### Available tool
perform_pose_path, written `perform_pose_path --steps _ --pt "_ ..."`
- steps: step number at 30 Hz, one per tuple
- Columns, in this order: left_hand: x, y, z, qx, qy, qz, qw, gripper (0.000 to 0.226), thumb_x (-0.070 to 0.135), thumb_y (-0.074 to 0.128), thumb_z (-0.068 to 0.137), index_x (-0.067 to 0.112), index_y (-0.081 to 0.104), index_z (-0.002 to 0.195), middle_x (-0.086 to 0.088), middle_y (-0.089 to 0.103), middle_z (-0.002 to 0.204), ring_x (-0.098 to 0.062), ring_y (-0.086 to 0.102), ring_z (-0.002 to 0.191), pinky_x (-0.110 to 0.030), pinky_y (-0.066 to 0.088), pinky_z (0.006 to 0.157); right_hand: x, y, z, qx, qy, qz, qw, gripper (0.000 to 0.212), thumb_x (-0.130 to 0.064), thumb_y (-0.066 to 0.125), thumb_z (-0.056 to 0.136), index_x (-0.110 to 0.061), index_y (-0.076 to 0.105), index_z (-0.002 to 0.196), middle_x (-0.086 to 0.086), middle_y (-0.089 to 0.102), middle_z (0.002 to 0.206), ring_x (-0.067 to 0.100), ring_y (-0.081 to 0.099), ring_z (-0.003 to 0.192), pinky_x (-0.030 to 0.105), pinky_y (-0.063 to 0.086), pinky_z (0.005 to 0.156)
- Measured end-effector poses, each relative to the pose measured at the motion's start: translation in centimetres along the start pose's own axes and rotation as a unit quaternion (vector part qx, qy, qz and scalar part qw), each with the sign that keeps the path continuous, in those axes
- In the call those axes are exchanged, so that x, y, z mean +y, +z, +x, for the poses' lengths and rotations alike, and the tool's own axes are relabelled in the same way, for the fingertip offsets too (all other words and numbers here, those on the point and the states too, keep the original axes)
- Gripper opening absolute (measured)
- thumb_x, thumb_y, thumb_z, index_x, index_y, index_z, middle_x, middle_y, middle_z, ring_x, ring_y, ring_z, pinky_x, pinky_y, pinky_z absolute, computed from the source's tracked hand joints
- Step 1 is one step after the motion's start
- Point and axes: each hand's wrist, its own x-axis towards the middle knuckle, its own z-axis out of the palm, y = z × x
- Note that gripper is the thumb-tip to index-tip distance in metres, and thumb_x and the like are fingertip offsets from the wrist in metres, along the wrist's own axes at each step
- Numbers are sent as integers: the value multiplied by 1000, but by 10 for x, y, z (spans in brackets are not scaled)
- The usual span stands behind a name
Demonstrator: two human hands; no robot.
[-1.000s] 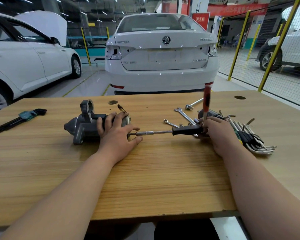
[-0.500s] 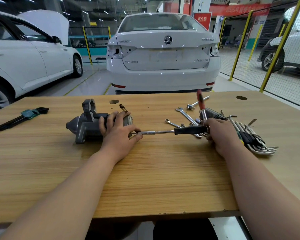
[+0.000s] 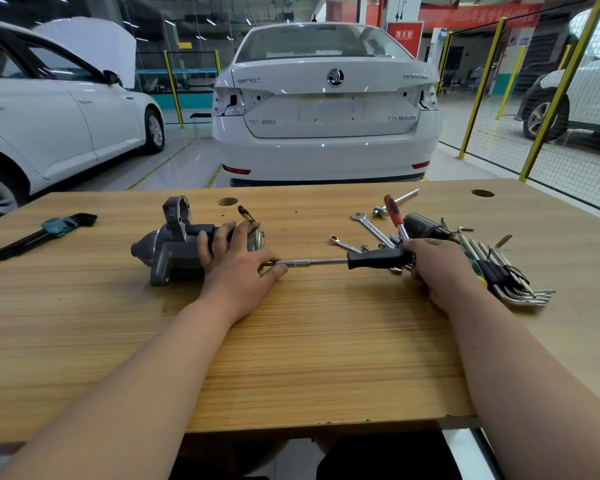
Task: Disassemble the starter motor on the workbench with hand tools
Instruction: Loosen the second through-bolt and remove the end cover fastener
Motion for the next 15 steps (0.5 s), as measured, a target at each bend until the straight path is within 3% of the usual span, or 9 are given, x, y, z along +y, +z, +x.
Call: perform_pose_path --steps 3,7,11,15 --pt "0 0 0 4 2 -4 1000 26 64 47 86 51 66 99 5 22 152 -15 -3 136 -37 -30 100 1 0 0 2 -8 40 999 13 -22 58 95 -26 70 93 3 64 89 16 57 69 29 46 62" --pt "0 0 0 -3 -1 2 1000 24 63 50 86 50 64 100 6 20 152 -15 -5 136 -37 -30 100 -1 2 1 -2 1 111 994 30 -6 52 92 -25 74 88 3 65 104 24 62 94 40 57 83" --pt "0 0 1 -15 -4 -4 1000 28 64 41 89 52 63 103 6 17 153 -13 -9 136 -39 -30 100 -3 1 2 -24 21 144 989 35 7 48 93 -17 73 88 9 63 108 26 65 96 31 57 70" --pt "0 0 1 -9 -5 -14 1000 25 61 45 89 50 65 100 6 20 152 -14 -6 136 -39 -28 102 -5 0 0 -23 27 133 991 34 4 49 93 -21 71 93 6 62 108 24 64 99 33 59 77"
